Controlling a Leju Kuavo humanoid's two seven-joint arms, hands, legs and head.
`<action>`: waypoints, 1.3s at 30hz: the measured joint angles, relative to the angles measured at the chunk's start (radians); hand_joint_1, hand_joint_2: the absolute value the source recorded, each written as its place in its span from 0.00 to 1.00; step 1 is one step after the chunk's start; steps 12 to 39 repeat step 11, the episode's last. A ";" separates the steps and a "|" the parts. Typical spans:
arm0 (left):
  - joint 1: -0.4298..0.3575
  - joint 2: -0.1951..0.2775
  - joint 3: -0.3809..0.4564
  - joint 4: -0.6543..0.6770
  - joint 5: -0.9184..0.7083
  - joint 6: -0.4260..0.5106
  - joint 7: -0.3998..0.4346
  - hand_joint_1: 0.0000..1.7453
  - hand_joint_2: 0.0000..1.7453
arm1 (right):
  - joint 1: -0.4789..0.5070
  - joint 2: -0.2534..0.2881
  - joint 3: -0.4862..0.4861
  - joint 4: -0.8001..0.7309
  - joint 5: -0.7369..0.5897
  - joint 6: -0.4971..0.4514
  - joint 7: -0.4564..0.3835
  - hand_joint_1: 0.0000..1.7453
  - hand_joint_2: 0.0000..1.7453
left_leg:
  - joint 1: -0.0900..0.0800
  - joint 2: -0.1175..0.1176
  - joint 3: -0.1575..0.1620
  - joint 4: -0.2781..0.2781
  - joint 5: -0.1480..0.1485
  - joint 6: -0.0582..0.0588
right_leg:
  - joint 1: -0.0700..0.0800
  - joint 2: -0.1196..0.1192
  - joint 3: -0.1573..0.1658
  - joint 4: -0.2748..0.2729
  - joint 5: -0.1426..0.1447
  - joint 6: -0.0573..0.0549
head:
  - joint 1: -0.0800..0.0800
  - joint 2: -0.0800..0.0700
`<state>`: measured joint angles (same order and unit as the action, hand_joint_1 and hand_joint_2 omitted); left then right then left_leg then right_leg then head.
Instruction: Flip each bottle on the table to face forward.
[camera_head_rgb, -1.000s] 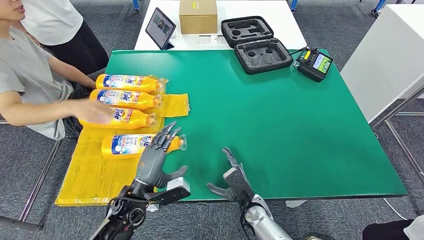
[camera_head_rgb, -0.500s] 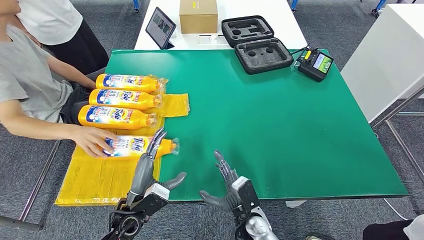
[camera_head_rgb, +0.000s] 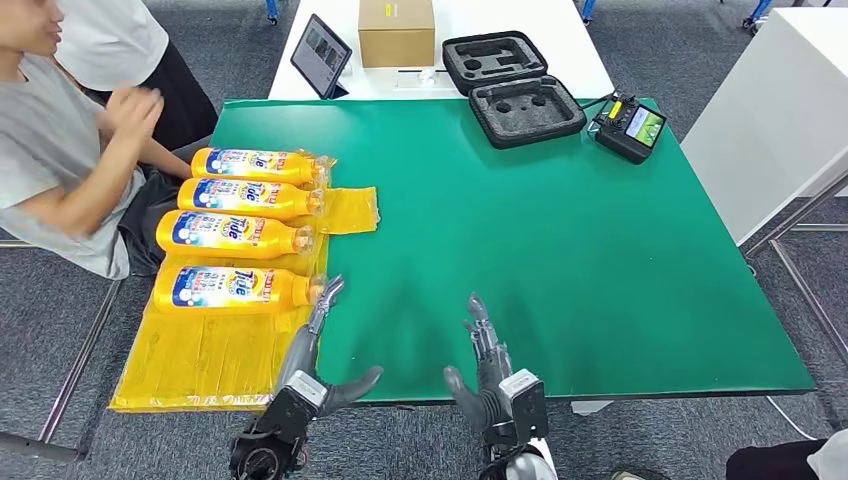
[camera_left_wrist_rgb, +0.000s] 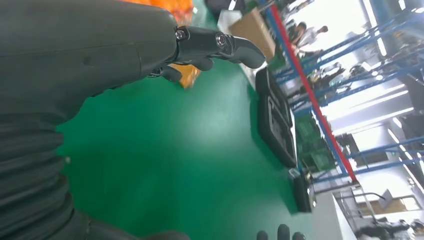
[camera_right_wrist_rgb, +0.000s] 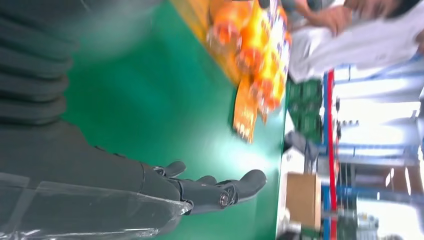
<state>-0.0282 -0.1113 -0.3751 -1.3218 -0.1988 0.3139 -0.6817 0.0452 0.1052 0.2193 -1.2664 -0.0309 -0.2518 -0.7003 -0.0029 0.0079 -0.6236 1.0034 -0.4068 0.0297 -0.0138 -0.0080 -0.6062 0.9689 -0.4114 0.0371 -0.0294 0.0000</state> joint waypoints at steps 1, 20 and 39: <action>0.003 -0.001 -0.002 0.000 0.006 -0.005 0.001 0.00 1.00 | 0.002 0.001 -0.001 -0.003 0.004 -0.033 0.000 0.00 1.00 | 0.000 0.000 0.000 0.000 0.000 0.000 | 0.000 0.000 0.000 0.000 0.000 0.000 | 0.000 0.000; 0.008 -0.007 -0.019 0.000 0.020 -0.015 0.002 0.00 1.00 | 0.023 0.004 -0.004 -0.050 0.013 -0.160 0.000 0.00 1.00 | 0.000 0.000 0.000 0.000 0.000 0.000 | 0.000 0.000 0.000 0.000 0.000 0.000 | 0.000 0.000; 0.008 -0.007 -0.019 0.000 0.020 -0.015 0.002 0.00 1.00 | 0.023 0.004 -0.004 -0.050 0.013 -0.160 0.000 0.00 1.00 | 0.000 0.000 0.000 0.000 0.000 0.000 | 0.000 0.000 0.000 0.000 0.000 0.000 | 0.000 0.000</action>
